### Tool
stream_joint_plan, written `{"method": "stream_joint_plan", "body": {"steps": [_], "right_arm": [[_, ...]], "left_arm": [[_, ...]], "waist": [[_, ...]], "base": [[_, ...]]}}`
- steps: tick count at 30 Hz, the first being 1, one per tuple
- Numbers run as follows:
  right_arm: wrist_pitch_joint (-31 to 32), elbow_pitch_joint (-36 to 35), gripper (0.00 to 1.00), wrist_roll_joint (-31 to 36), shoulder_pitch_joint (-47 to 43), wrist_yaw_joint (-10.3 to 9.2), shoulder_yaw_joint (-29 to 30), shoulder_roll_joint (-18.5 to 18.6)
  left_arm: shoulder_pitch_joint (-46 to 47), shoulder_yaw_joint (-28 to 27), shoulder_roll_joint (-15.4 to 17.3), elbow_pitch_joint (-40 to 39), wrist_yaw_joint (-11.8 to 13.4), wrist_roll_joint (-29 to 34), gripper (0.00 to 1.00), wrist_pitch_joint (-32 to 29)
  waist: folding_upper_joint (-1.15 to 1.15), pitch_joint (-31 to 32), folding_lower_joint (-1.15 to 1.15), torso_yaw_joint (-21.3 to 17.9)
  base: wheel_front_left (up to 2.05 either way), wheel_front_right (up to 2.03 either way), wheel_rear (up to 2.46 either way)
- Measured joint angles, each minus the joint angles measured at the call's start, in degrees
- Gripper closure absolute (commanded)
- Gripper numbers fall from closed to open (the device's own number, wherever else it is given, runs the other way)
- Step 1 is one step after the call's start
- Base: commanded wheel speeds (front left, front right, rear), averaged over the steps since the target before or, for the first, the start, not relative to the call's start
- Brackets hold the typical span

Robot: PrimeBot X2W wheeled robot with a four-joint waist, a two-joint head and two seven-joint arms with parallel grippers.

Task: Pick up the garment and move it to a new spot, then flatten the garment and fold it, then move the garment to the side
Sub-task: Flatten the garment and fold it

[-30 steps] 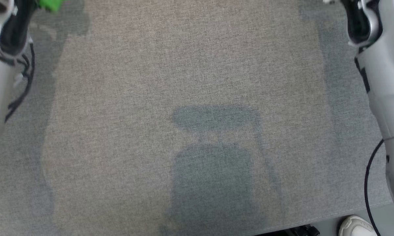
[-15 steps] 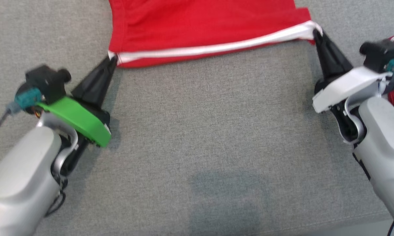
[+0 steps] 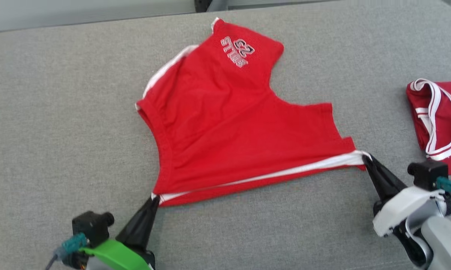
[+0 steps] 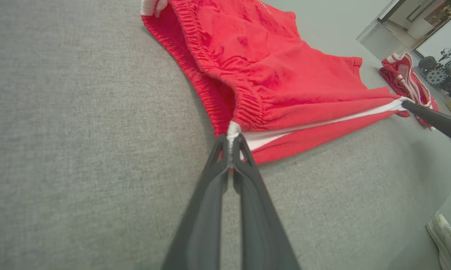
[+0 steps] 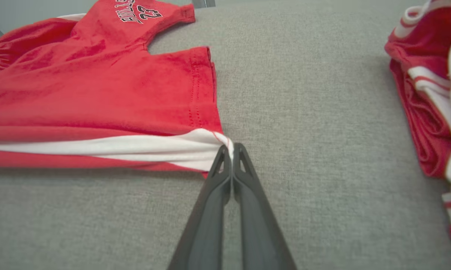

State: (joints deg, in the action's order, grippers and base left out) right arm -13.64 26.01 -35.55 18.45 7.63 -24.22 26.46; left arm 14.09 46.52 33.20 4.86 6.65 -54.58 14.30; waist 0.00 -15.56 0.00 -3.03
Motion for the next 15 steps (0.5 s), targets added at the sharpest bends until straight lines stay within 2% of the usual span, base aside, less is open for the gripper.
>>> {"method": "stream_joint_plan", "body": {"steps": [8,15], "right_arm": [[0.70,-3.31,1.00,-0.02,-12.54,0.02,3.37,1.44],[2.81,-11.95,1.00,-0.10,-17.34,0.01,9.47,2.61]], "left_arm": [[-12.79,-1.33,-3.99,-3.63,3.35,-0.34,1.00,0.48],[-18.40,-4.41,-7.06,-9.34,4.97,-0.34,1.00,0.49]], "waist": [[0.00,6.19,0.00,1.32],[0.00,7.95,0.00,3.09]], "base": [[0.00,0.00,0.00],[0.00,0.00,0.00]]}}
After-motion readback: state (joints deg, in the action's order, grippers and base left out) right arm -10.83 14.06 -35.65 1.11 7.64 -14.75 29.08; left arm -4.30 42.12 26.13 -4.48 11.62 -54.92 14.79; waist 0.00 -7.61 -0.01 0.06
